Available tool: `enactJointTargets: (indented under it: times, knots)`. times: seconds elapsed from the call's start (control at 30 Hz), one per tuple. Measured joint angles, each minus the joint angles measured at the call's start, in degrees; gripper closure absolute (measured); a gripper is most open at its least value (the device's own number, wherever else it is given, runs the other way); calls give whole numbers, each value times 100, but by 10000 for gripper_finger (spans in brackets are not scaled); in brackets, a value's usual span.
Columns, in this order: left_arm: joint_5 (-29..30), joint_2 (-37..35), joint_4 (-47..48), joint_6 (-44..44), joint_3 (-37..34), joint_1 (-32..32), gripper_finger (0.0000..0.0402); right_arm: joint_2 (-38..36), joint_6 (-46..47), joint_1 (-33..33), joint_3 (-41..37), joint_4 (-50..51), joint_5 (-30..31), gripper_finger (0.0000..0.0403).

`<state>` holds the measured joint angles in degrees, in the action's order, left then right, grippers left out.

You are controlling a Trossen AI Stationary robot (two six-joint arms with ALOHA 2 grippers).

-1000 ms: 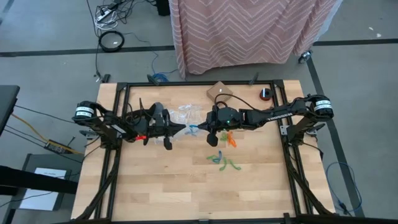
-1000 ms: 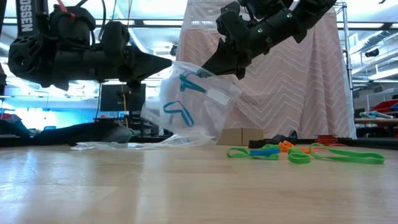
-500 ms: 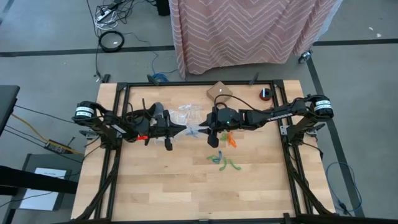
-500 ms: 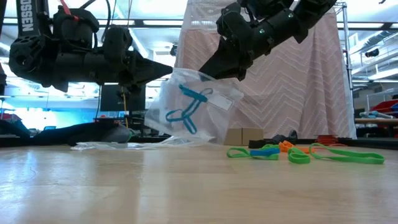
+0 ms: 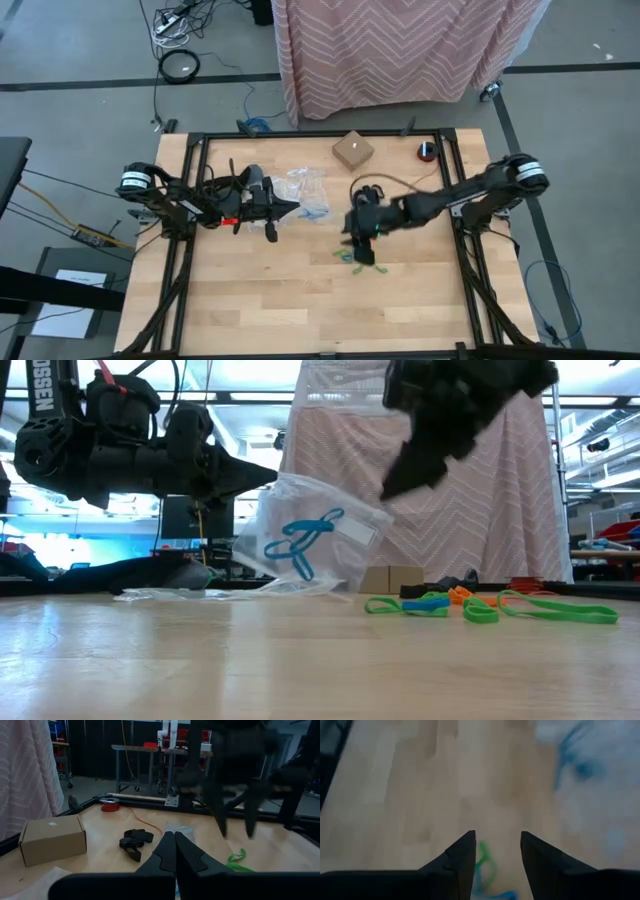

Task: Sort rubber bands
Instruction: Put the blue rubber band into the transparent zip bag

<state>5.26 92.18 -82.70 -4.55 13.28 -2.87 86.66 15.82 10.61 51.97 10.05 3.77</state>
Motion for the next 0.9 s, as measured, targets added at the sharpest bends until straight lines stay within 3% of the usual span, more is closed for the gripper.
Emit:
enactJointTargets:
  times: [0.33,0.53,0.9]
  knots:
    - [4,0,36,-15,0,0,401,1048,1959,399,-3,1132,542,259]
    - [4,0,36,-18,0,0,401,1075,2063,396,0,778,614,260]
    - [-1,0,34,-22,0,0,401,1068,2507,86,0,1075,691,259]
